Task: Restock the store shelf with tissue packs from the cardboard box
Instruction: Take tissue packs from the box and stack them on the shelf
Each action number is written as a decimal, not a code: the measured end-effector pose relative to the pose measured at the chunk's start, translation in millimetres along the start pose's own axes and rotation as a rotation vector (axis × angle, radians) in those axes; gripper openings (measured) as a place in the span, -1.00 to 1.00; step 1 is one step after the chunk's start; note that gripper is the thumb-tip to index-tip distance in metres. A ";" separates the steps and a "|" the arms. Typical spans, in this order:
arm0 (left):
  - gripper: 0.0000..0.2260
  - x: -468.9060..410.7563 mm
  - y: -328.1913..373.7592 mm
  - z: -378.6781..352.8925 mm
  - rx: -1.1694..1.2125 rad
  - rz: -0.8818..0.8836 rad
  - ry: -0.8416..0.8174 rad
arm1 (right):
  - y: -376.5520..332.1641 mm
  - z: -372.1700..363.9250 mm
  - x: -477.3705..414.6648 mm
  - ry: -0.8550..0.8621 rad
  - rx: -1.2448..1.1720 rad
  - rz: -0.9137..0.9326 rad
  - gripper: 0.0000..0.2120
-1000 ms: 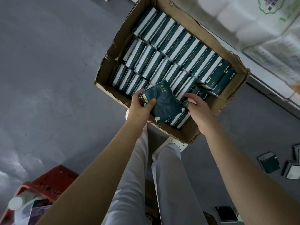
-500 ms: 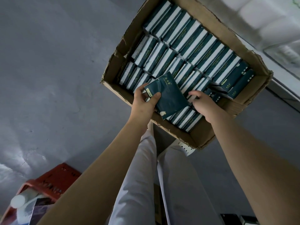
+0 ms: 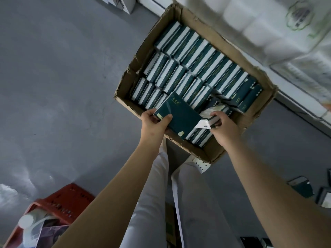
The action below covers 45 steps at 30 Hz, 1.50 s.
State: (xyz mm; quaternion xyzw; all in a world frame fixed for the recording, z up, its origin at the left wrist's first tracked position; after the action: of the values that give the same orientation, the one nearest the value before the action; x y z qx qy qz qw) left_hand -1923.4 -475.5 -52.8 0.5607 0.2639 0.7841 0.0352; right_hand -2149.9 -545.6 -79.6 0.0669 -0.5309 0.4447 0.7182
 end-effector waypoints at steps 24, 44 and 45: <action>-0.69 449.9 318.3 80.5 0.576 -0.476 -0.230 | -237.3 296.6 456.8 0.414 -0.980 0.516 -0.69; -0.51 595.7 482.6 115.4 0.274 -0.999 -0.564 | -361.3 384.5 583.1 0.248 -1.160 0.807 -0.75; -0.52 598.4 488.4 113.8 0.242 -1.019 -0.559 | -364.0 388.8 583.8 0.243 -1.171 0.814 -0.74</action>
State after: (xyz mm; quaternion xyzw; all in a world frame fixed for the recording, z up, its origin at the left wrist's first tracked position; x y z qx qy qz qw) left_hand -1924.3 -641.9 710.0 0.5487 0.5679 0.4552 0.4114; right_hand -2141.2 -651.9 703.4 -0.5817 -0.5813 0.3240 0.4677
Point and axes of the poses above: each hand's wrist, its own x-axis away from the middle knuckle, its own z-axis out of the back of the hand, y = z × x, the point moved 7 cm from there along -x, towards the middle knuckle, and after that the axes turned 9 degrees about -x, right-handed, at the moved point
